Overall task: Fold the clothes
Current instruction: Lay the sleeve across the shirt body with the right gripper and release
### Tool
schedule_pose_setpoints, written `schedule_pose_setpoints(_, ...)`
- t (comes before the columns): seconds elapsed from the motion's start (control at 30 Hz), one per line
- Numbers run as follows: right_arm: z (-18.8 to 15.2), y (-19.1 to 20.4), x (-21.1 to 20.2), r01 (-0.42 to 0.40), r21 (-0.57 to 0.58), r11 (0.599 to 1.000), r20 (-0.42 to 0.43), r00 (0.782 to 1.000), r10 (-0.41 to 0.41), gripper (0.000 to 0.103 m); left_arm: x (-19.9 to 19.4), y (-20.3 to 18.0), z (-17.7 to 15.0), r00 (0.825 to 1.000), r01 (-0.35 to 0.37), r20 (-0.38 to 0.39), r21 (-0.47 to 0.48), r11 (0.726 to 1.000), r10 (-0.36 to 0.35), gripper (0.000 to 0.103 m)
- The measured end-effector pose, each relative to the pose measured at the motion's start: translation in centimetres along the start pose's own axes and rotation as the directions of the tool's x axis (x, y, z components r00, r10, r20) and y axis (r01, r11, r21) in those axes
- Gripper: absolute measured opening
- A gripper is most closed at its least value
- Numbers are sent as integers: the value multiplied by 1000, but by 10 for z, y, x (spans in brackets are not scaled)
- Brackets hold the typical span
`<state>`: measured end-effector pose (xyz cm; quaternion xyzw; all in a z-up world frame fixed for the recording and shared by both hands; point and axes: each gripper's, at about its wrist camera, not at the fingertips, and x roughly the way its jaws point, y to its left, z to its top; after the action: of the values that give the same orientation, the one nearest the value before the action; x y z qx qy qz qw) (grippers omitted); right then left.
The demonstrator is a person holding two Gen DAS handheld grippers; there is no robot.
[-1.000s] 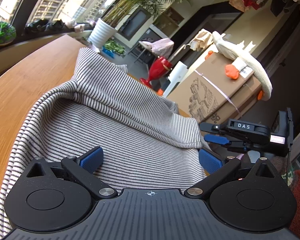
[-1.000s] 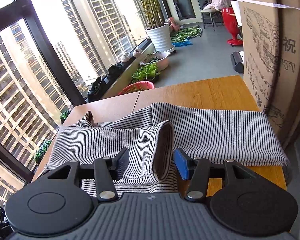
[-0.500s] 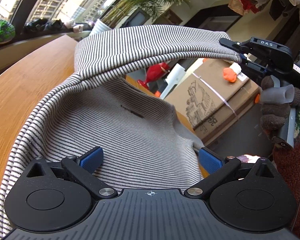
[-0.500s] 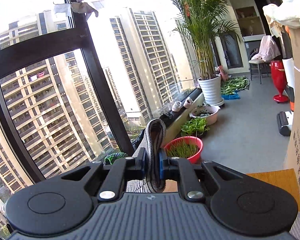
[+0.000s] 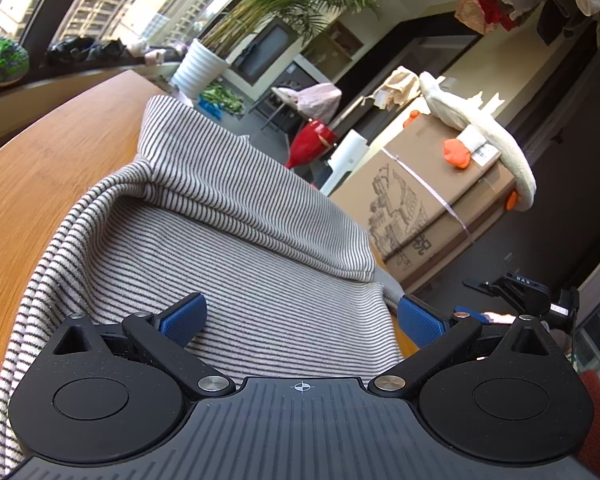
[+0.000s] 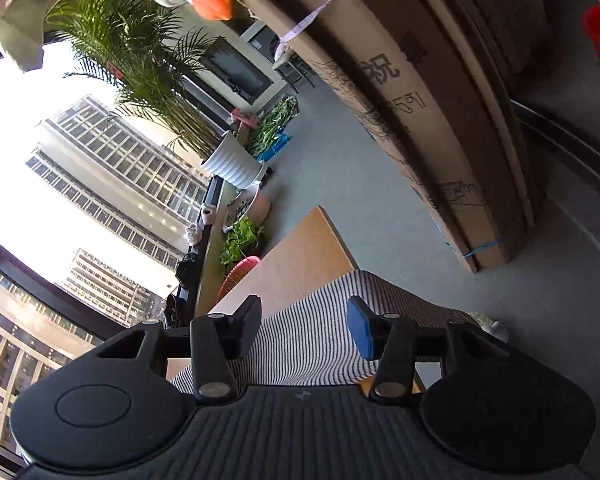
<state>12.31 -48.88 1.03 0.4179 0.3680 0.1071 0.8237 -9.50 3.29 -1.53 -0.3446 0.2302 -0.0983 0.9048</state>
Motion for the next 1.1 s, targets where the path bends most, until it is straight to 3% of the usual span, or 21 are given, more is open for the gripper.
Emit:
schedule_pose_setpoints(0.1,-6,-81,2,-2,314,949,-77,997,27,54,0,-2,0,1000,-4,-3,4,1000,4,103)
schedule_pose_setpoints(0.23,-37,-148,27,-63,596,801,-127,977,172,61,0,-2,-1,1000,-4,-3,5,1000,4,103)
schedule_pose_setpoints(0.33,-51,-166,54,-111,678,727,-136,953,272,70,0,0,-1,1000,-5,-3,6,1000,5,103)
schedule_pose_setpoints(0.47,-56,-177,91,-180,746,641,-115,913,391,73,2,-3,-1,1000,-21,-10,18,1000,21,103)
schedule_pose_setpoints(0.57,-44,-174,116,-239,748,619,-86,890,448,75,2,-5,-1,999,-31,-12,24,999,31,103)
schedule_pose_setpoints(0.67,-28,-161,133,-302,701,646,-82,866,494,75,2,-5,-1,999,-34,-12,25,999,34,103)
schedule_pose_setpoints(0.7,-21,-156,139,-322,680,659,-83,859,506,70,2,-5,-1,999,-35,-12,25,999,35,103)
schedule_pose_setpoints(0.8,-2,-135,132,-311,561,767,-90,898,431,24,1,-5,-1,999,-35,-12,25,999,35,103)
schedule_pose_setpoints(0.83,7,-124,124,-300,489,819,-82,919,385,13,1,-4,-1,999,-34,-11,24,999,34,103)
schedule_pose_setpoints(0.93,28,-82,91,-271,256,928,-13,959,284,8,1,-4,-1,1000,-29,-8,21,999,29,103)
schedule_pose_setpoints(1.03,35,-25,60,-223,29,974,41,974,222,8,1,-4,0,1000,-25,-7,19,999,25,103)
schedule_pose_setpoints(1.1,34,11,45,-187,-92,978,63,979,193,8,1,-3,0,1000,-22,-5,17,1000,22,103)
